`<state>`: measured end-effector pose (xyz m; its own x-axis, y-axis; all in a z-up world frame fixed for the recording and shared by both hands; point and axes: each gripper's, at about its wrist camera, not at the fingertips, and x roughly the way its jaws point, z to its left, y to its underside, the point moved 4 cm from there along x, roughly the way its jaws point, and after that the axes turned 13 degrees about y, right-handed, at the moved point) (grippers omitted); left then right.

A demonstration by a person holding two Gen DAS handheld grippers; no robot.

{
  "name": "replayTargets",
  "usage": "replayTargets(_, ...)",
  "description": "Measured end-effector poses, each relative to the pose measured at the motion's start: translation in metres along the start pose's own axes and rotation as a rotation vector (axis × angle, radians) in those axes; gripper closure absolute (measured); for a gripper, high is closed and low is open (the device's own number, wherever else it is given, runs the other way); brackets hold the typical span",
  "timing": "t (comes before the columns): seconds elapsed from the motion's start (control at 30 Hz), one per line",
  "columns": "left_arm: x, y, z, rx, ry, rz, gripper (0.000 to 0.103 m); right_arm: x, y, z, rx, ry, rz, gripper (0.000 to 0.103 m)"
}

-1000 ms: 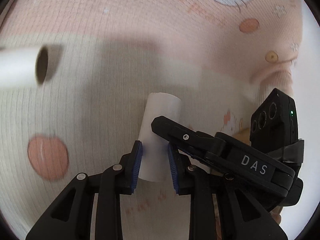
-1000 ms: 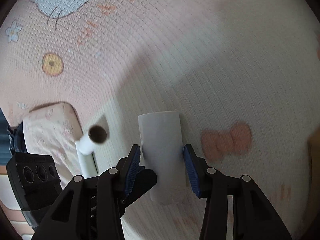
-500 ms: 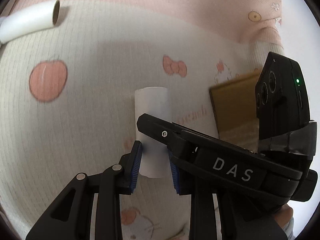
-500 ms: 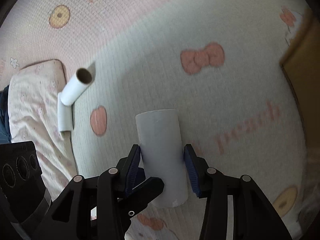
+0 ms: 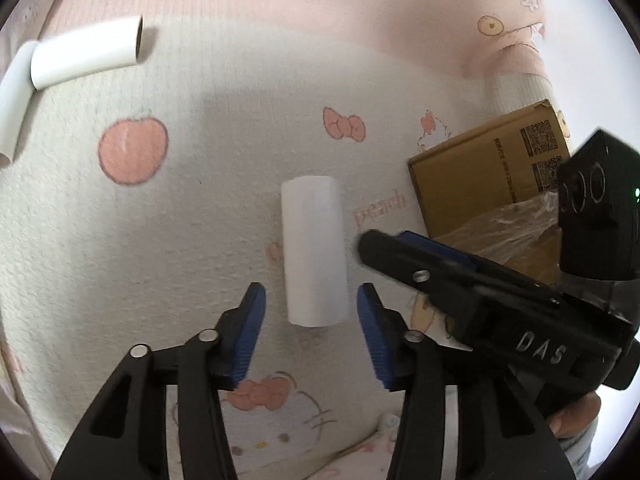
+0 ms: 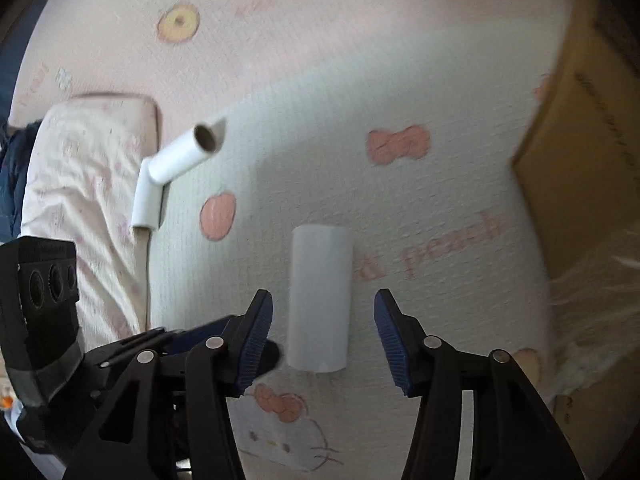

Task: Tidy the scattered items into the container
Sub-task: 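Close the right gripper on the tube while the left gripper holds it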

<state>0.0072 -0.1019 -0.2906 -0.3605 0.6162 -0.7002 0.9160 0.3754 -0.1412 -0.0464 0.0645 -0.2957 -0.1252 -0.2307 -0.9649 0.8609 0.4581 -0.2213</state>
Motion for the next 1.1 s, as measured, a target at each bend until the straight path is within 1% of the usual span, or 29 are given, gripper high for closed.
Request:
replayTargets(0.1,0.001,-0.006,0.01,-0.056,0.018,-0.003,0.05,-0.004,0.004,-0.014,0.044,-0.013,-0.005,0.052)
replayTargets(0.23,0.008,-0.016,0.017,-0.126,0.059,-0.008,0.05,-0.003,0.016,-0.019,0.038,0.022,0.004,0.052)
replayTargets(0.37,0.021,-0.027,0.015,-0.137,0.072,0.022,0.05,0.006,0.027,-0.017,0.085,0.005,0.019,0.052)
replayTargets(0.5,0.032,-0.04,0.014,-0.167,0.089,0.033,0.05,0.013,0.029,-0.011,0.094,-0.03,0.021,0.052)
replayTargets(0.63,0.041,-0.045,0.018,-0.229,0.061,0.031,0.05,0.016,0.026,-0.01,0.097,-0.052,0.016,0.052)
replayTargets(0.7,0.044,-0.047,0.018,-0.25,0.069,0.023,0.05,0.02,0.023,-0.011,0.096,-0.051,0.029,0.052)
replayTargets(0.8,0.052,-0.05,0.013,-0.254,0.09,0.048,0.05,0.025,0.02,-0.011,0.095,-0.055,0.037,0.052)
replayTargets(0.9,0.058,-0.052,0.005,-0.224,0.081,0.071,0.05,0.03,0.018,-0.007,0.087,-0.071,0.04,0.052)
replayTargets(1.0,0.059,-0.051,0.002,-0.206,0.06,0.071,0.055,0.039,0.016,-0.003,0.091,-0.126,0.053,0.052)
replayTargets(1.1,0.061,-0.049,0.008,-0.232,0.044,0.085,0.062,0.05,0.018,-0.002,0.097,-0.151,0.095,0.052)
